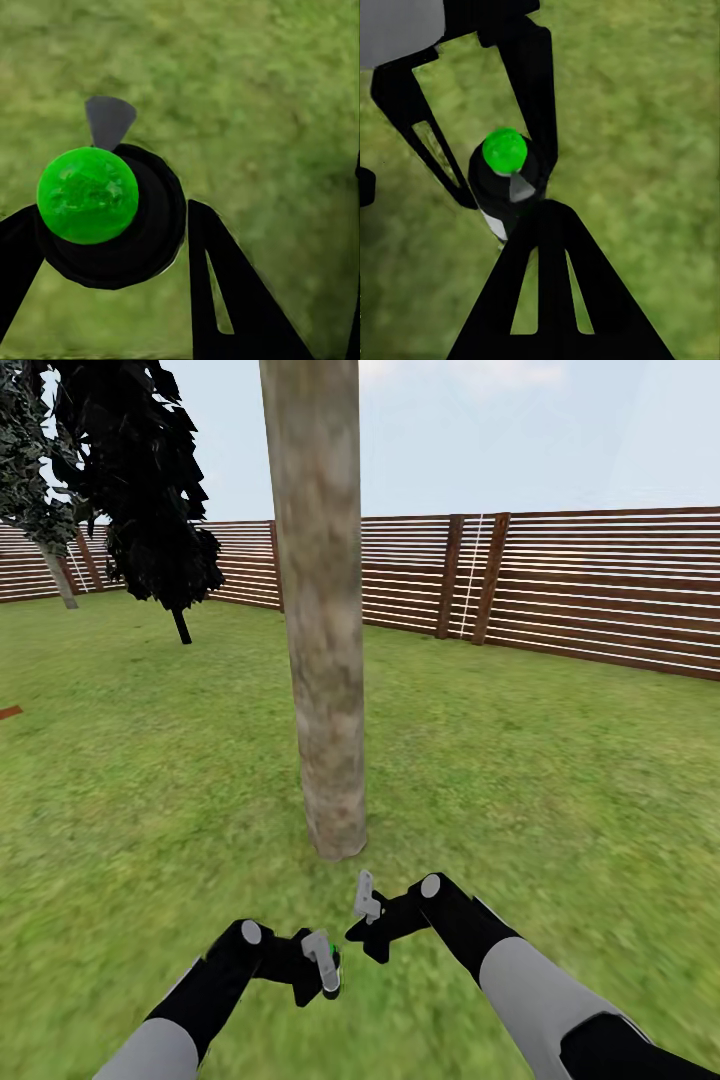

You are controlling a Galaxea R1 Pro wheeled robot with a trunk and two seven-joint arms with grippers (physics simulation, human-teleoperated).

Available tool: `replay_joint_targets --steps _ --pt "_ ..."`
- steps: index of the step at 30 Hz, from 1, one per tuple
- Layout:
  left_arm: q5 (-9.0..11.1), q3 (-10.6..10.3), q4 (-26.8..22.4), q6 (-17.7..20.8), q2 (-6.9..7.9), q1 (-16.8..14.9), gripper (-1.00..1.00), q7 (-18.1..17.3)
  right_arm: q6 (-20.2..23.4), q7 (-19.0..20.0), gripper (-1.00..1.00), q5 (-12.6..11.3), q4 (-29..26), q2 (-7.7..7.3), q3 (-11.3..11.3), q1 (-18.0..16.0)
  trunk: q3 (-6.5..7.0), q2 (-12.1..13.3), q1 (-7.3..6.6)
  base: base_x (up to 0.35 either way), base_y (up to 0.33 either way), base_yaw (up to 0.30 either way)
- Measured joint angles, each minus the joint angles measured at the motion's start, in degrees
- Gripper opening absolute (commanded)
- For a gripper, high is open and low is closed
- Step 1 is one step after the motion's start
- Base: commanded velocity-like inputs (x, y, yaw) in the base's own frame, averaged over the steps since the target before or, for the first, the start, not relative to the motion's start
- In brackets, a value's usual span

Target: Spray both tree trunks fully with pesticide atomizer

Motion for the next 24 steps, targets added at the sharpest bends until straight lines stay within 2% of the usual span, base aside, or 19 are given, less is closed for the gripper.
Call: replay_joint_targets --steps 6,7,8,9,10,11,12,13,14,15,16,17,18,19,21,22,23,24 --pt "0.06 0.27 -0.02 -0.02 7.79 0.17 -1.0 0.04 -0.05 -0.03 -1.0 0.02 0.19 -0.17 -0.18 0.0 0.0 0.0 0.0 0.0 0.0 0.0" --pt "0.04 0.99 -0.01 -0.03 9.25 0.16 -1.0 0.06 -0.07 -0.12 -1.0 -0.04 0.27 -0.41 -0.36 0.0 0.0 0.0 0.0 0.0 0.0 0.0" --pt "0.0 2.74 -0.01 -0.07 10.6 0.24 -1.0 0.24 -0.34 -0.25 -1.0 -0.04 0.36 -0.72 -0.46 0.0 0.0 0.0 0.0 0.0 0.0 0.0" --pt "0.05 5.15 -0.04 -0.1 11.43 0.24 -1.0 0.35 -1.03 -0.34 -1.0 -0.04 0.45 -1.01 -0.49 0.04 0.0 0.0 0.0 0.0 0.0 0.0" --pt "0.08 9.05 -0.07 -0.61 11.89 0.25 -1.0 0.44 -1.97 -0.42 -1.0 -0.02 1.06 -1.64 -0.53 0.06 0.0 0.0 0.0 0.0 0.0 0.0" --pt "0.08 15.32 -0.08 -2.4 12.08 0.28 -1.0 0.73 -2.65 -1.05 -1.0 -0.01 2.19 -2.45 -1.14 0.08 0.0 0.0 0.0 0.0 0.0 0.0" --pt "0.09 19.79 -0.05 -3.32 12.1 0.31 -1.0 1.35 -2.87 -2.5 -1.0 -0.03 2.69 -2.86 -2.34 0.08 0.0 0.0 0.0 0.0 0.0 0.0" --pt "0.2 24.37 -0.03 -3.89 11.98 0.39 -1.0 3.0 -2.94 -5.83 -1.0 -0.02 3.0 -3.46 -5.17 0.08 0.0 0.0 0.0 0.0 0.0 0.0" --pt "0.26 27.96 0.12 -4.22 11.77 0.63 -1.0 5.07 -2.96 -9.44 -1.0 0.01 4.07 -4.0 -8.73 0.12 0.0 0.0 0.0 0.0 0.0 0.0" --pt "0.17 30.48 1.77 -4.39 11.64 0.77 -1.0 7.79 -3.0 -13.48 -1.0 0.14 7.59 -5.18 -13.54 0.17 -0.01 0.0 0.0 0.0 0.0 0.0" --pt "0.16 31.38 3.73 -4.5 11.58 0.81 -1.0 9.92 -3.05 -16.59 -1.0 0.14 11.13 -6.39 -16.8 0.18 -0.01 0.0 0.0 0.0 0.0 0.0" --pt "0.11 31.87 6.42 -5.34 11.55 0.85 -1.0 11.97 -3.19 -22.25 -1.0 0.22 16.1 -7.96 -20.15 0.25 -0.02 0.0 0.01 0.0 0.0 0.0" --pt "0.31 32.06 8.37 -7.24 11.51 0.87 -1.0 12.9 -3.38 -27.65 1.0 0.05 18.84 -9.2 -21.7 0.29 -0.01 0.0 0.0 0.0 0.0 0.0" --pt "0.27 32.16 10.4 -9.21 11.4 0.89 -1.0 13.51 -3.89 -33.38 1.0 -0.06 20.24 -10.11 -22.51 0.66 -0.01 0.0 0.0 0.0 0.0 0.0" --pt "0.41 32.47 14.16 -10.73 11.03 0.9 -1.0 14.99 -4.95 -43.46 1.0 -0.53 21.4 -10.96 -24.38 2.57 -0.01 0.0 0.0 0.0 0.0 0.0" --pt "1.3 32.57 14.89 -10.92 10.73 0.87 -1.0 16.8 -5.07 -46.34 1.0 -1.28 21.57 -11.1 -25.84 3.0 0.0 0.0 0.0 0.0 0.0 0.0" --pt "2.82 32.56 15.3 -11.02 10.59 0.87 -1.0 19.13 -5.13 -48.58 1.0 -2.25 21.65 -11.21 -27.32 3.27 0.0 0.0 0.0 0.0 0.0 0.0" --pt "5.81 32.49 15.94 -11.03 10.63 0.88 -1.0 21.68 -5.16 -50.93 1.0 -3.47 21.76 -11.74 -28.64 3.54 0.0 0.0 0.0 0.0 0.0 0.0"
